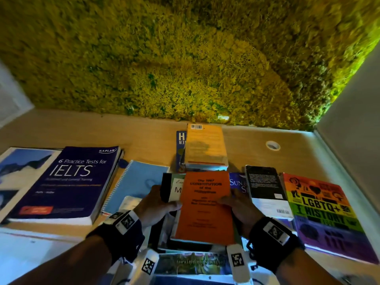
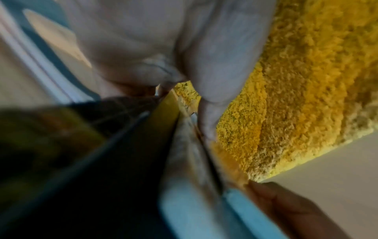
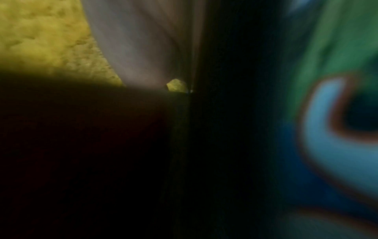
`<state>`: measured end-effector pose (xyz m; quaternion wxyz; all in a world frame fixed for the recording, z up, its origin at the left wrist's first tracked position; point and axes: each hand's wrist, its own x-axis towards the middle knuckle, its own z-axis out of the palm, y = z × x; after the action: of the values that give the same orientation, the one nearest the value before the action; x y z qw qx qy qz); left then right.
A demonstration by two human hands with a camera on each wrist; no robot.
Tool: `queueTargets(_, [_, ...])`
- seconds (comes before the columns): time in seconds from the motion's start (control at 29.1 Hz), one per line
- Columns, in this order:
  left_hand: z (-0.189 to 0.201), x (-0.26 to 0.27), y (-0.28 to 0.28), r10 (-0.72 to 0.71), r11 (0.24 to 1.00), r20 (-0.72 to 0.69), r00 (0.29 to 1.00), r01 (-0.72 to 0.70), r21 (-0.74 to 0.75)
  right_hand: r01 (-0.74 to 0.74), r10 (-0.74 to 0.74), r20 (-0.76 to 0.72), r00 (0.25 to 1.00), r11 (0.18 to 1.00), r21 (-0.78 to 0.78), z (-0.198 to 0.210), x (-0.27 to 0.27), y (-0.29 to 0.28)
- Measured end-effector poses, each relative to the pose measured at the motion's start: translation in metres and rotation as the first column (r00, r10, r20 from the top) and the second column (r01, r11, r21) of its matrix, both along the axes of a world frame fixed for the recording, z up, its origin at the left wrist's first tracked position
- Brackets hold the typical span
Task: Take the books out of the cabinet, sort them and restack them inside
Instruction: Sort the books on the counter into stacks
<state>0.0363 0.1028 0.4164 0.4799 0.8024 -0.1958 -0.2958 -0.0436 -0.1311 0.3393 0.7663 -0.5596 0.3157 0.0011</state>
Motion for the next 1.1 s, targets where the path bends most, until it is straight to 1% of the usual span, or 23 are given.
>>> queueTargets(0.1, [-0.013,0.007,0.002,-0.010,1.000,-0.016,1.000,0.010,0.014,-0.005,0.005,-0.031,0.999,1.000,-0.005,0.001,-0.004,0.002])
queueTargets(0.17, [-0.020,0.017,0.001,-0.018,0.998,-0.001,1.000,0.018,0.063,-0.029,0.028,-0.052,0.998,0.999,-0.016,0.005,-0.003,0.003])
queueTargets(0.24, [-0.026,0.026,-0.001,-0.027,0.990,0.032,0.999,0.022,0.143,-0.038,0.035,-0.073,0.997,0.999,-0.033,0.004,0.002,0.001])
queueTargets(0.31, [-0.036,0.040,-0.003,-0.043,0.978,0.060,0.997,0.029,0.205,-0.050,0.042,-0.092,0.995,0.995,-0.081,0.004,0.010,-0.002])
queueTargets(0.34, [-0.036,0.045,-0.006,-0.073,0.974,0.072,0.995,0.056,0.220,-0.066,0.054,-0.114,0.992,0.993,-0.102,0.005,0.015,-0.004])
queueTargets(0.45, [-0.046,0.067,-0.016,-0.143,0.977,0.028,0.989,0.137,0.163,-0.097,0.074,-0.169,0.983,0.986,-0.135,0.013,0.034,-0.015])
queueTargets(0.51, [-0.045,0.075,-0.024,-0.111,0.985,0.012,0.994,0.109,0.130,-0.123,0.091,-0.182,0.979,0.977,-0.173,0.017,0.048,-0.025])
queueTargets(0.55, [-0.047,0.076,-0.027,-0.108,0.984,0.029,0.994,0.103,0.149,-0.123,0.085,-0.187,0.979,0.972,-0.201,0.019,0.053,-0.028])
queueTargets(0.58, [-0.048,0.075,-0.031,-0.114,0.974,0.077,0.990,0.096,0.206,-0.125,0.083,-0.193,0.978,0.968,-0.216,0.020,0.055,-0.029])
queueTargets(0.65, [-0.054,0.075,-0.035,-0.152,0.929,0.174,0.973,0.080,0.363,-0.123,0.069,-0.210,0.975,0.959,-0.257,0.018,0.057,-0.027])
queueTargets(0.69, [-0.056,0.076,-0.035,-0.167,0.909,0.193,0.967,0.075,0.409,-0.131,0.073,-0.213,0.974,0.954,-0.271,0.016,0.056,-0.024])
queueTargets(0.76, [-0.064,0.078,-0.031,-0.184,0.890,0.224,0.957,0.065,0.451,-0.159,0.090,-0.229,0.969,0.940,-0.302,0.013,0.055,-0.015])
queueTargets(0.82, [-0.068,0.080,-0.026,-0.185,0.880,0.237,0.954,0.053,0.472,-0.184,0.094,-0.256,0.962,0.916,-0.356,0.005,0.057,-0.011])
queueTargets(0.89, [-0.070,0.081,-0.023,-0.164,0.891,0.240,0.957,0.039,0.452,-0.231,0.130,-0.261,0.957,0.883,-0.408,0.001,0.059,-0.007])
queueTargets(1.0, [-0.072,0.081,-0.019,-0.115,0.901,0.257,0.960,-0.008,0.433,-0.283,0.170,-0.263,0.950,0.824,-0.491,0.015,0.056,0.002])
queueTargets(1.1, [-0.077,0.070,-0.021,-0.115,0.903,0.320,0.940,-0.035,0.428,-0.381,0.253,-0.290,0.923,0.709,-0.594,0.017,0.053,0.004])
